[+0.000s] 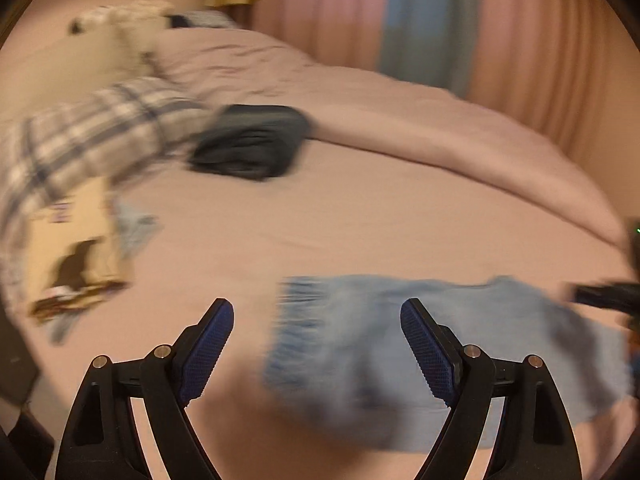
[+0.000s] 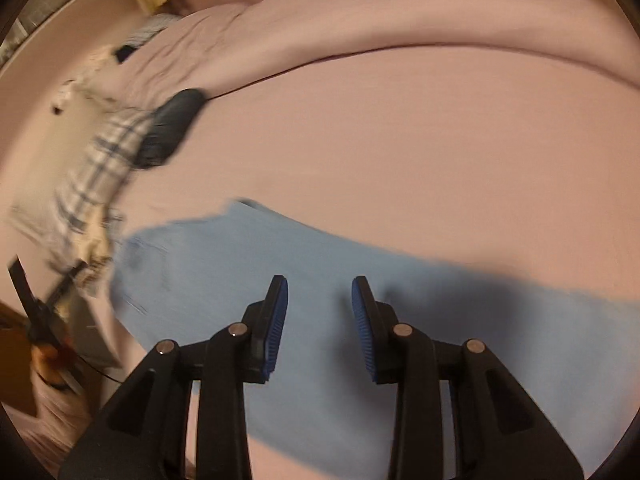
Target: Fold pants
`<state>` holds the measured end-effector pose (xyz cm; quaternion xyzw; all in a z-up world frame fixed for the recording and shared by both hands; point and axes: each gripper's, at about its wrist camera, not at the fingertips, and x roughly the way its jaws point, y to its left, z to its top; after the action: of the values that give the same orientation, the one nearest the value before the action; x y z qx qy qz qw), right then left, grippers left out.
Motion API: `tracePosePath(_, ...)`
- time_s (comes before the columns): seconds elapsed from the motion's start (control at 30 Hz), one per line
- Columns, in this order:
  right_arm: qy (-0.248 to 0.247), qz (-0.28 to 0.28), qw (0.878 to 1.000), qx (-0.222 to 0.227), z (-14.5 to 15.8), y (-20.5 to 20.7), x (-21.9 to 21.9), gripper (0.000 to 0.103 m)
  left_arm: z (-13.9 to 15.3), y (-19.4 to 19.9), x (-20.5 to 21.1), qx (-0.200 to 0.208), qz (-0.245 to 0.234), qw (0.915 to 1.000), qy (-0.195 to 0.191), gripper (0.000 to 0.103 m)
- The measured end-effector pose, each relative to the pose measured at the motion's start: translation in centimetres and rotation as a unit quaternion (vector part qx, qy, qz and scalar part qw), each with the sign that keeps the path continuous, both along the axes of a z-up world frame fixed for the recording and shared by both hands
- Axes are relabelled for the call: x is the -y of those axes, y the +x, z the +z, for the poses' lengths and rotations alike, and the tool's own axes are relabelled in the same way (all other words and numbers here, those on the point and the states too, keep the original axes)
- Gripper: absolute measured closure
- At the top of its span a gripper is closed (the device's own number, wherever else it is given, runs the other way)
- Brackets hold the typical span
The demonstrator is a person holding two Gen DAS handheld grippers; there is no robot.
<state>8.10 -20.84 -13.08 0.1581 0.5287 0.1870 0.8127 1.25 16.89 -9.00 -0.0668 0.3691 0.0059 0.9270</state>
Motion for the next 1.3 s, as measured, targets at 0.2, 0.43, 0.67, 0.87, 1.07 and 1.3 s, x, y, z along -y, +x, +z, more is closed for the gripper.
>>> tracePosePath(0.2,0.054,0.031,0.997,-0.052,-3.2,6.9,-8.5,0.069,-2.0,3.6,6.7,-0.019,-0.117,0.9928,0.013,0.017)
tracePosePath(0.43,0.027,0.126,0.988,-0.082,-5.2,2.3,-10.0,0.086,-7.0,5.6,7.0,-0.077,-0.123,0.9860,0.082,0.021)
tracePosePath(0.67,0.060,0.113,0.989,-0.075,-5.4,2.0,-8.5,0.077,-7.1,5.0,6.9,-0.066,-0.134,0.9850,0.086,0.023)
tracePosePath(0.87,0.098,0.083,0.987,-0.098,-5.6,5.8,-9.3,0.062,-6.7,4.9,5.6,-0.064,-0.128,0.9867,0.077,0.047)
tracePosePath(1.07,0.100,0.074,0.985,-0.121,-5.5,9.2,-9.1,0.093,-6.8,5.0,4.5,-0.068,-0.134,0.9854,0.080,0.067)
tracePosePath(1.3,0.104,-0.001,0.987,-0.121,-6.0,10.6,-6.7,0.095,-6.5,4.8,5.0,-0.070,-0.141,0.9821,0.103,0.067)
